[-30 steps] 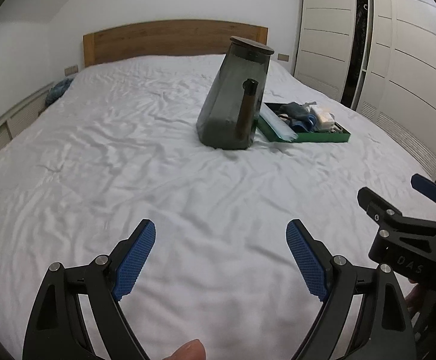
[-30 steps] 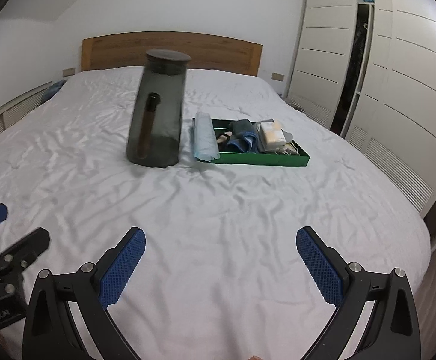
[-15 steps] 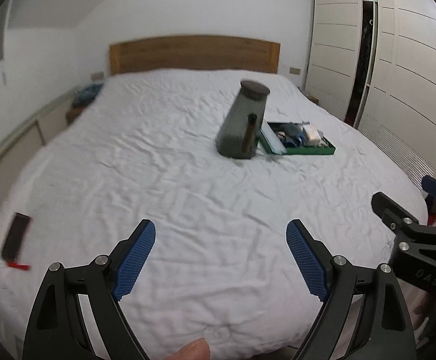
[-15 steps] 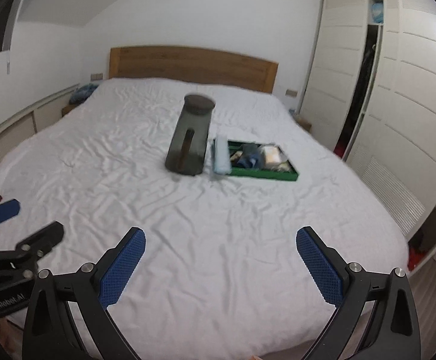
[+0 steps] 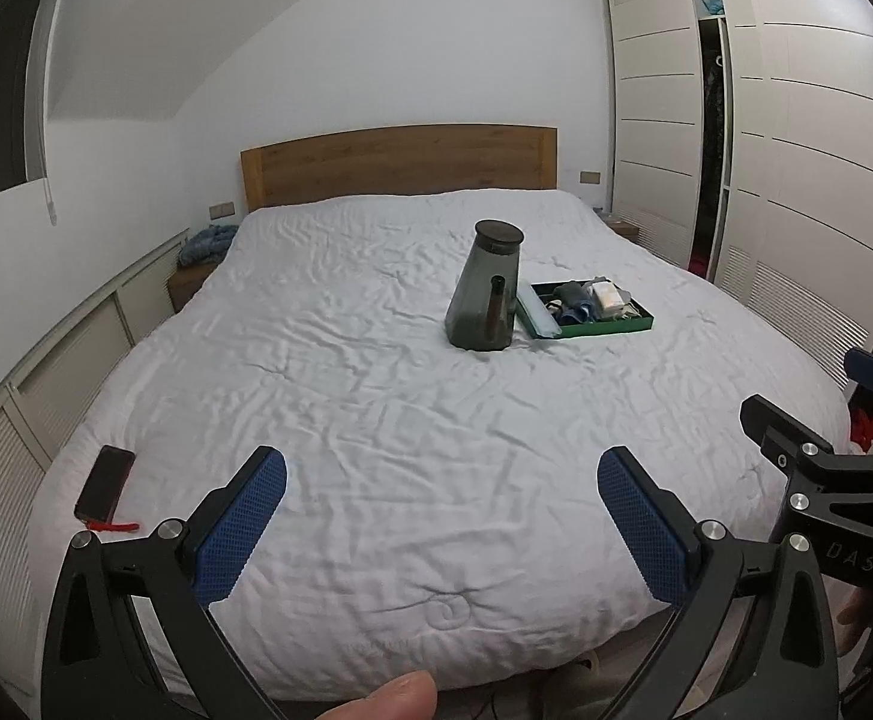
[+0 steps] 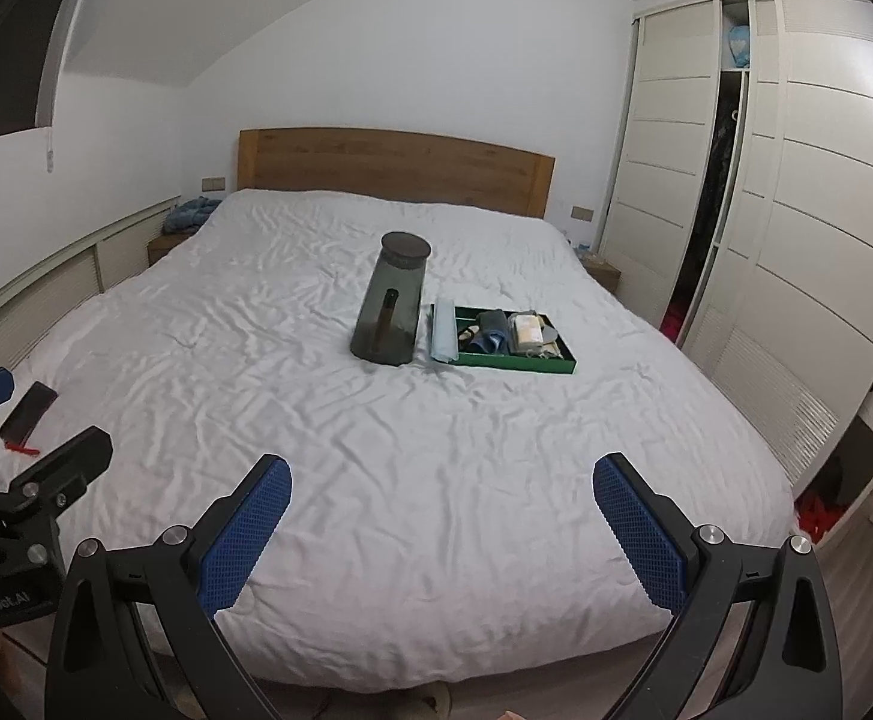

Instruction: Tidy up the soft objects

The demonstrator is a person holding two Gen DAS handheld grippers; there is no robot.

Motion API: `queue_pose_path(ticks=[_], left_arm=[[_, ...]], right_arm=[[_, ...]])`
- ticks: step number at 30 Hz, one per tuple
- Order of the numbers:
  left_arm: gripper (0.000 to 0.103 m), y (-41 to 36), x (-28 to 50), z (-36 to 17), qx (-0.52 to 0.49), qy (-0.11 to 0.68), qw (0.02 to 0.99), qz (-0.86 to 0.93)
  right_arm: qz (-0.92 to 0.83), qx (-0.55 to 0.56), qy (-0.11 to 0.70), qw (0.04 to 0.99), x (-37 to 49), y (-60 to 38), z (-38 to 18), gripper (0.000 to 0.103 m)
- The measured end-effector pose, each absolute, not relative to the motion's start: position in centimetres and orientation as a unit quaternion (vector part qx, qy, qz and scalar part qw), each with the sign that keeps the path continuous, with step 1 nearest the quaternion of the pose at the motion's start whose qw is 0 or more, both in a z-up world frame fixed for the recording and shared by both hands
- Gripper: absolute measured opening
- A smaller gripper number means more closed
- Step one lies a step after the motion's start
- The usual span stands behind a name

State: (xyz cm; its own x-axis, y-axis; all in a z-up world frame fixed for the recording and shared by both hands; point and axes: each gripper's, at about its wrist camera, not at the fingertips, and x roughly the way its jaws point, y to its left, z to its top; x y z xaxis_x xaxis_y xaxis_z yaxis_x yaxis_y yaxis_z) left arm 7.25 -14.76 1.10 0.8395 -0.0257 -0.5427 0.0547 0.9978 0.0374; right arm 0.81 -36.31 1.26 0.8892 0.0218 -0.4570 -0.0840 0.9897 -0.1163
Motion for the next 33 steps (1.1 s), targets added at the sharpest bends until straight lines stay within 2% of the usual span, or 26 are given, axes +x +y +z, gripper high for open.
queue_pose_path(ticks=[9, 33], left_arm=[[0.102, -14.3, 5.4, 1.5, 0.016, 0.288, 0.957, -0.022], [0.102, -14.7, 4.7, 0.7, 0.025, 0.306, 0.951, -0.017]], right_arm=[[0.021, -0.071, 0.227, 0.971, -1.9, -36.2, 2.2, 0.103], [0.020, -0.066, 0.239, 0.969, -1.5, -35.5, 1.7, 0.103]])
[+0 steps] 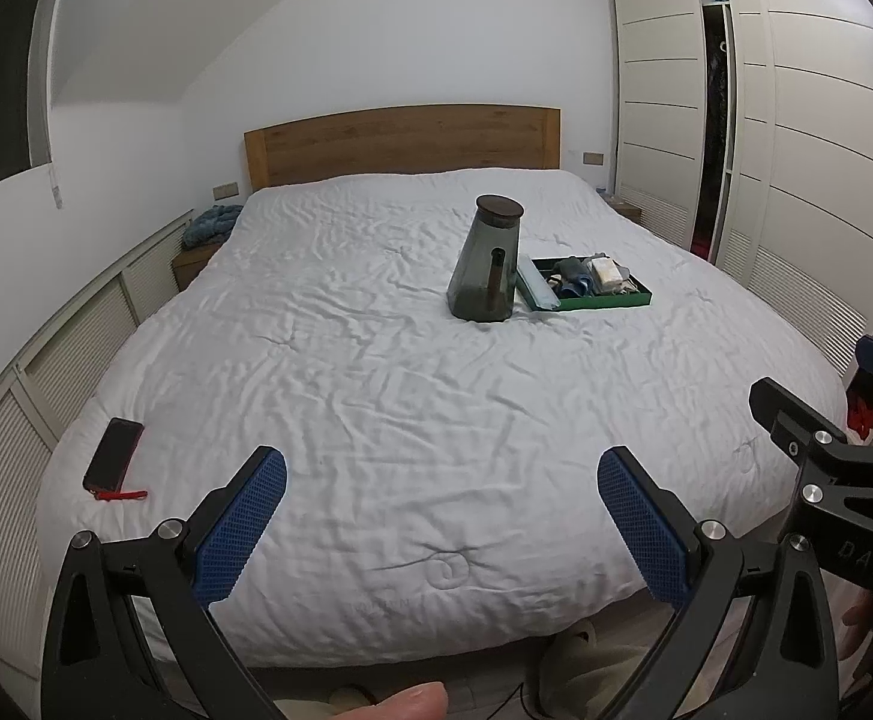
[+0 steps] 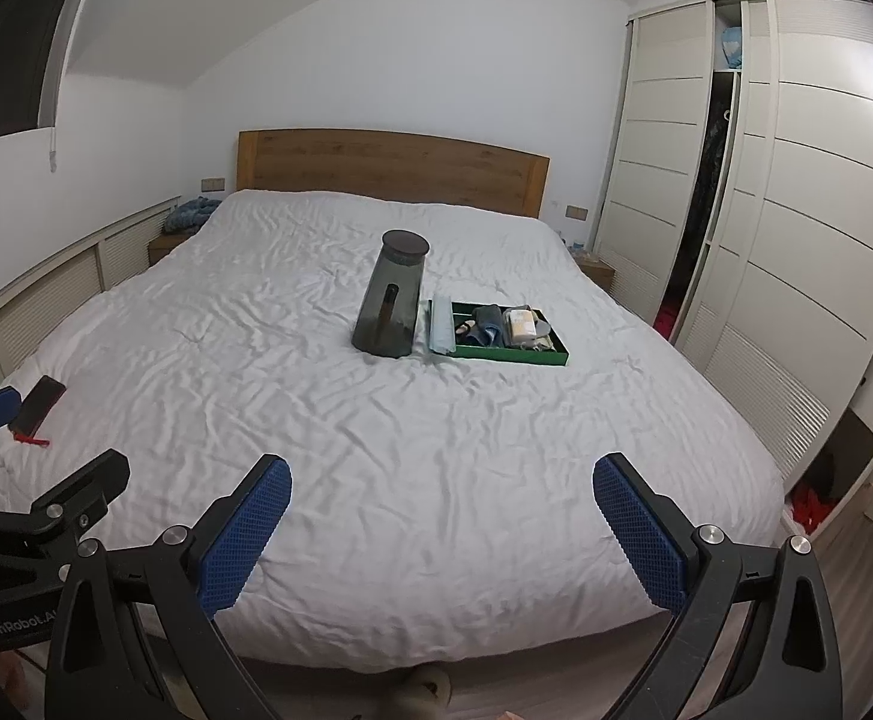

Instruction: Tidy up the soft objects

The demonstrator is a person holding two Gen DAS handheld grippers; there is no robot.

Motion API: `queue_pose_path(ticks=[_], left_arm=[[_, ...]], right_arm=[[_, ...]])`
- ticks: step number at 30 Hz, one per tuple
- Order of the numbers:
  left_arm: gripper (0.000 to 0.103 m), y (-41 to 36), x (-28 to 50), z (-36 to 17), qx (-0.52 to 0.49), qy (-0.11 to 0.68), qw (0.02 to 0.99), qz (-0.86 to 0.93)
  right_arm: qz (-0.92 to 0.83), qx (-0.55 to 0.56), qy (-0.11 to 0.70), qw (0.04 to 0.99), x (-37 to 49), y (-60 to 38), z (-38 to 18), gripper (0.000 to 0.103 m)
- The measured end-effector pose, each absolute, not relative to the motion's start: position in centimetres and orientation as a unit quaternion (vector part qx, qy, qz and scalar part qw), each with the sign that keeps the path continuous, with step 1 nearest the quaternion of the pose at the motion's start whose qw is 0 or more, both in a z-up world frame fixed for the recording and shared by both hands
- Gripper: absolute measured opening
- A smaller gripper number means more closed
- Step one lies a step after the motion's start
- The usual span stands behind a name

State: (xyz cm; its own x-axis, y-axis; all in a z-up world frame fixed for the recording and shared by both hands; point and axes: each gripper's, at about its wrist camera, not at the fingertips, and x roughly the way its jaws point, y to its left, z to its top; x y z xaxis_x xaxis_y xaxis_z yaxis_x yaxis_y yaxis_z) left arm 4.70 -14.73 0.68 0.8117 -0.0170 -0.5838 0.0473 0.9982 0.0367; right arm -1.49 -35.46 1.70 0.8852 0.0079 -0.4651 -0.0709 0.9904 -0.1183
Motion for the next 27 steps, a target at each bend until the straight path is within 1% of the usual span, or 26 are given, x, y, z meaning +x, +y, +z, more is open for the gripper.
queue_pose_path(ticks=[27], left_arm=[[0.102, -14.86, 4.70, 0.19, 0.032, 0.312, 0.949, -0.024]], right_arm=[[0.014, -0.060, 0.241, 0.969, -2.03, -34.76, 1.59, 0.103]])
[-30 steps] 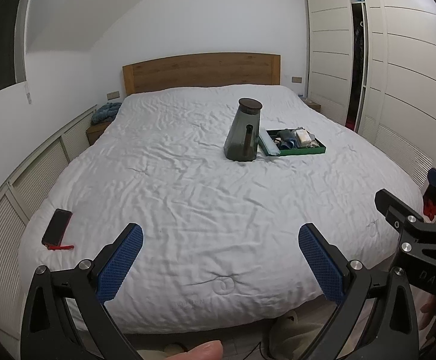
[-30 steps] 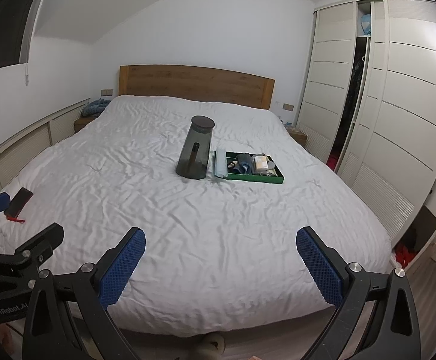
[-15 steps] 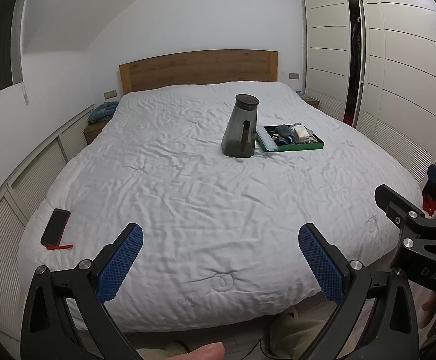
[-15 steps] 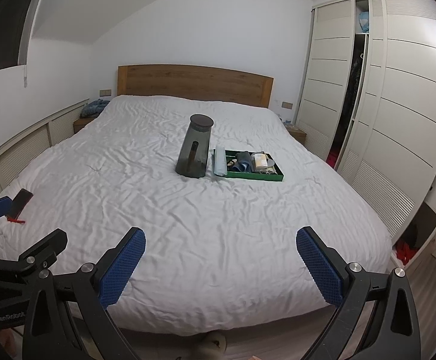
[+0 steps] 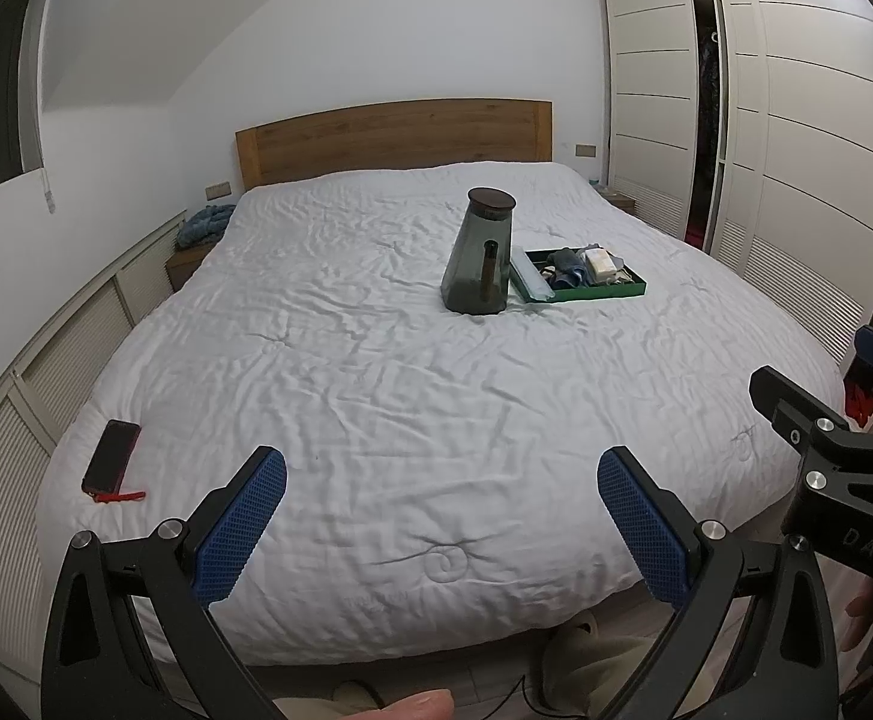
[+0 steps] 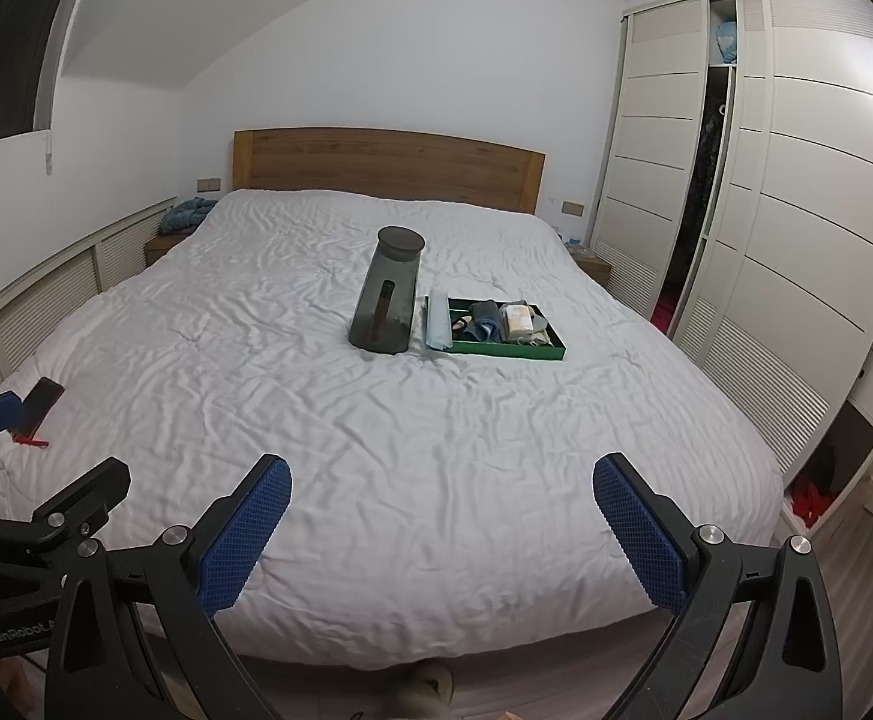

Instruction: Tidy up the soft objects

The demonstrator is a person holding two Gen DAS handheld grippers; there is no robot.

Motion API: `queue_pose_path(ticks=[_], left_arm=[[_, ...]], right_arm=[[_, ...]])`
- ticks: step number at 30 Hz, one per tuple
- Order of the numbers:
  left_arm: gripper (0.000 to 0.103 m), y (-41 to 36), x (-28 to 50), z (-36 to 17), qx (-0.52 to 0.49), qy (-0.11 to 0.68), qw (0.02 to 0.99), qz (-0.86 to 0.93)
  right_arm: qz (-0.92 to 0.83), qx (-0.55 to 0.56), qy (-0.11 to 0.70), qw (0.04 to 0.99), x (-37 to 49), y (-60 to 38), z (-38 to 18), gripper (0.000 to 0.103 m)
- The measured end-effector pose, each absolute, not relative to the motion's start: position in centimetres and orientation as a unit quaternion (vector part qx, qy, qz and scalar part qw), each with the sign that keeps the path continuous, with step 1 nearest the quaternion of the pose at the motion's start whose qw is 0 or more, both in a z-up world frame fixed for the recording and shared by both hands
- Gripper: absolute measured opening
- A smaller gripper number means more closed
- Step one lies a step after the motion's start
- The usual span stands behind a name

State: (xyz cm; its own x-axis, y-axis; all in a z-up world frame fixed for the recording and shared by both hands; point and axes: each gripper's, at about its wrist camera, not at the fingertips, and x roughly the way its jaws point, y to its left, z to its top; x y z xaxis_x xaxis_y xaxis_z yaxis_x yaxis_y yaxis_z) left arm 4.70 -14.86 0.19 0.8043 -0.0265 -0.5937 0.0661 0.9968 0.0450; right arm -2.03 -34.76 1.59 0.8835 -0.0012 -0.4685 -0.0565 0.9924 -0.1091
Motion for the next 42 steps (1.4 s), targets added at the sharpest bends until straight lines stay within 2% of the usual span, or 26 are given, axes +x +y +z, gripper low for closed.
queue_pose_path(ticks=[42], left_arm=[[0.102, -13.3, 4.9, 0.3, 0.039, 0.315, 0.948, -0.033]], right_arm=[[0.017, -0.063, 0.244, 0.968, -1.4, -34.5, 1.3, 0.103]])
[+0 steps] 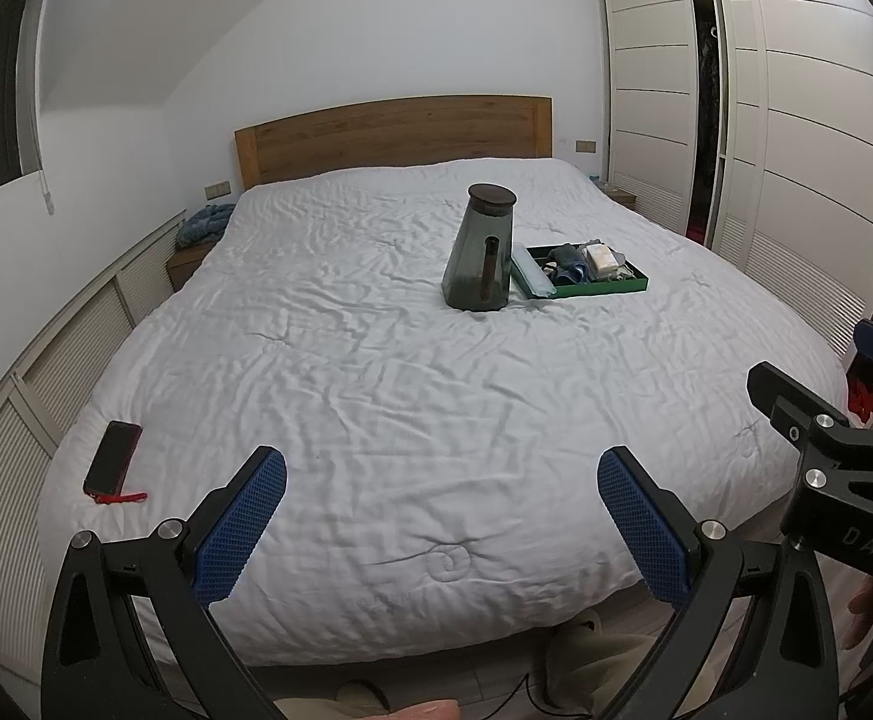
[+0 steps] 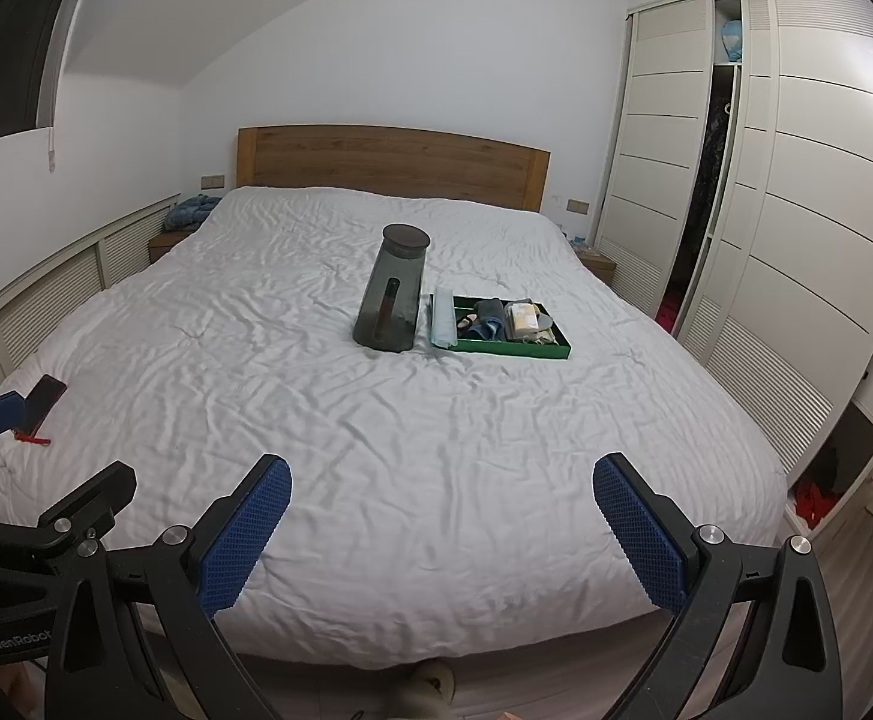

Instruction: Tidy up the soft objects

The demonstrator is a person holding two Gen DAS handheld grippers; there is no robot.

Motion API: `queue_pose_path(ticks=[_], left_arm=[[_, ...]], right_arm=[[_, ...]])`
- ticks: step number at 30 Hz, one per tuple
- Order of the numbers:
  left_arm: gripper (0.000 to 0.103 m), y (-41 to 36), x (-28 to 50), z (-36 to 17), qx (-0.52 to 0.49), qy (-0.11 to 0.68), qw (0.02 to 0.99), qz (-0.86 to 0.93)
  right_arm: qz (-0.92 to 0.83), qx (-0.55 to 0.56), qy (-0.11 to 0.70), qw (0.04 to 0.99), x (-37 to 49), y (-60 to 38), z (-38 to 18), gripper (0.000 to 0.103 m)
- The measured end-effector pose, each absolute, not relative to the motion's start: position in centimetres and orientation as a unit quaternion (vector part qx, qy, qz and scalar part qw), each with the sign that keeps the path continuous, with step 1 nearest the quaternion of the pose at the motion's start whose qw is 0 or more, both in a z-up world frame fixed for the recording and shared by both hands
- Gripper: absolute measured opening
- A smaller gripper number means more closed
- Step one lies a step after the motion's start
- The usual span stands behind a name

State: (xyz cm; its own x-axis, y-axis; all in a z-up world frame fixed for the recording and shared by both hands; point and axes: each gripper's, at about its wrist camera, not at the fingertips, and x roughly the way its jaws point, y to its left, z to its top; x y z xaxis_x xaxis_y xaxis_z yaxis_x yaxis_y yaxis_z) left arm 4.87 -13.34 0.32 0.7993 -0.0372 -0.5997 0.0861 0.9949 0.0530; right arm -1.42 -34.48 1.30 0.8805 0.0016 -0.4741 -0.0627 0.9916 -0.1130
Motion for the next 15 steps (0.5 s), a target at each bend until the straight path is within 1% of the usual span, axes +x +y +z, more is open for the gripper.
queue_pose_path(ticks=[15], left_arm=[[0.102, -13.07, 4.90, 0.38, 0.038, 0.314, 0.948, -0.029]], right_arm=[[0.016, -0.064, 0.244, 0.968, -1.45, -34.32, 1.32, 0.103]])
